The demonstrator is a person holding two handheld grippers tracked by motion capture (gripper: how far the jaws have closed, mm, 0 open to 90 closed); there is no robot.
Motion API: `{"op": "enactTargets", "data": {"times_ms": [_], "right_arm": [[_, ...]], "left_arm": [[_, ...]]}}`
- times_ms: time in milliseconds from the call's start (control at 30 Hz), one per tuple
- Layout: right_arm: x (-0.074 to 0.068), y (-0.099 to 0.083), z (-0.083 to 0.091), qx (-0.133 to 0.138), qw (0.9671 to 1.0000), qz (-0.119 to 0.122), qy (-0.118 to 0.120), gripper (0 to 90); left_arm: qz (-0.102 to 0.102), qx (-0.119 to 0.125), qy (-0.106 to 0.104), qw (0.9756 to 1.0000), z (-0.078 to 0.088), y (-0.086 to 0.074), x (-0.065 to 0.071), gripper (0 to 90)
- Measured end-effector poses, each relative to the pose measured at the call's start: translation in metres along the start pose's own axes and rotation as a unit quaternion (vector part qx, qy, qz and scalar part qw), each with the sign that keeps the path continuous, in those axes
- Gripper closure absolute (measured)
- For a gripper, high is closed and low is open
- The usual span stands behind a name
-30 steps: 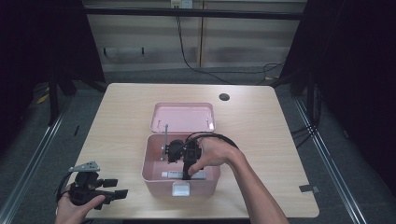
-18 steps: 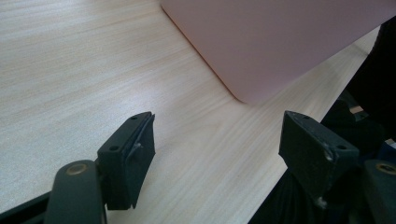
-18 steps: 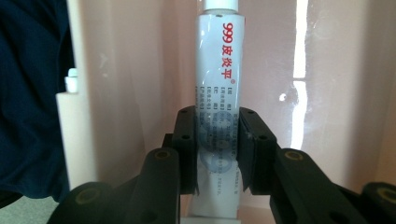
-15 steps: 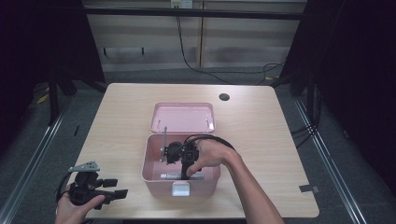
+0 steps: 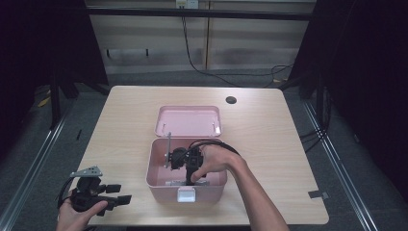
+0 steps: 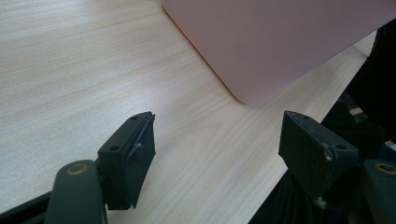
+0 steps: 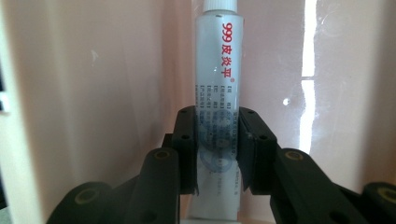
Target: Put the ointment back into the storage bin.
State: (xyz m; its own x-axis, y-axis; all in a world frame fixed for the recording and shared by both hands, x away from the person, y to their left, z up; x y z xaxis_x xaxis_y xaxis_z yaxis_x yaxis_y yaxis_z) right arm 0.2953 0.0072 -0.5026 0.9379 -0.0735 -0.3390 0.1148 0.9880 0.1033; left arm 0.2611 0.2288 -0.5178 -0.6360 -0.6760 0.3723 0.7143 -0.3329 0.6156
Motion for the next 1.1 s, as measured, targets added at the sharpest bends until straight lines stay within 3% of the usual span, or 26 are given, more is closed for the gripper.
{"op": "enactTargets", "data": {"times_ms": [267, 633, 1100], "right_arm": [[0.000, 0.000, -0.006, -0.021, 0.9997, 0.005, 0.009, 71.0], [0.000, 0.001, -0.013, -0.016, 0.9996, 0.004, 0.023, 70.9], [0.001, -0.002, -0.017, -0.031, 0.9991, 0.005, 0.027, 70.7]], "left_arm": [[0.001, 0.001, 0.000, 1.0000, 0.000, 0.000, 0.000, 26.9], [0.000, -0.001, 0.002, 1.0000, 0.000, 0.000, 0.000, 27.1], [0.000, -0.003, 0.005, 1.0000, 0.000, -0.001, -0.001, 27.1]]}}
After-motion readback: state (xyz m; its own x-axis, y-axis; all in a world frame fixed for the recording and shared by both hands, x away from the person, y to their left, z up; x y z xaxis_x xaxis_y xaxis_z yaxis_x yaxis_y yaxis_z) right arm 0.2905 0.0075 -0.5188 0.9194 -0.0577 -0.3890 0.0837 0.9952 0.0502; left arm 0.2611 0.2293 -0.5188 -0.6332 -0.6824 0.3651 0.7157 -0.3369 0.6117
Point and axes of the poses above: each handheld gripper's, and its own axes: z roughly backward along the jaws, y roughly out of its top, x roughly to its right, the point moved 9 cm from there along -z, roughly forward along the jaws, and after that the axes turned 4 degrees about y, right-handed, at the moved point
